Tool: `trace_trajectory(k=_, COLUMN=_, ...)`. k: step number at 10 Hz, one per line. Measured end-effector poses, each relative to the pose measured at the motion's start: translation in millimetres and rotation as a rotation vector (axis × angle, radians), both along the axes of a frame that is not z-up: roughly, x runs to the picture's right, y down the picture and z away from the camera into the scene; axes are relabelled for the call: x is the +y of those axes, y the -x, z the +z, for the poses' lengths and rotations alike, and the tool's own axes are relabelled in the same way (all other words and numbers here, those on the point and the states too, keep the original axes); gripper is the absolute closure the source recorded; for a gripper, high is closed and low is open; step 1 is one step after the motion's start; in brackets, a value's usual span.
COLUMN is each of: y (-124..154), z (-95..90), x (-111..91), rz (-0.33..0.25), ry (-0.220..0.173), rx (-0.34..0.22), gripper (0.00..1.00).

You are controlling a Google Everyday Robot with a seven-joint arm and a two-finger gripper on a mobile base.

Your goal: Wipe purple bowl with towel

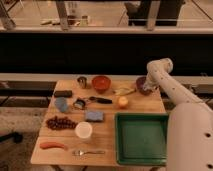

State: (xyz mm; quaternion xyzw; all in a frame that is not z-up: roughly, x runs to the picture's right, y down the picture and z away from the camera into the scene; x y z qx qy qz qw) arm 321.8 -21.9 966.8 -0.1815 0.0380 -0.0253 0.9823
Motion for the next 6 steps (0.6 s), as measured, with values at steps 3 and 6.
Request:
trace_trajectory(k=3, y=1, z=12.0, x=-10, rz=-0.004, ry=0.0, rx=0.004, gripper=0.98)
trace_trajectory(k=6, y=7, z=22.5, x=-22, rz=-0.018, ry=-0.006, rx=0.003, gripper=0.98)
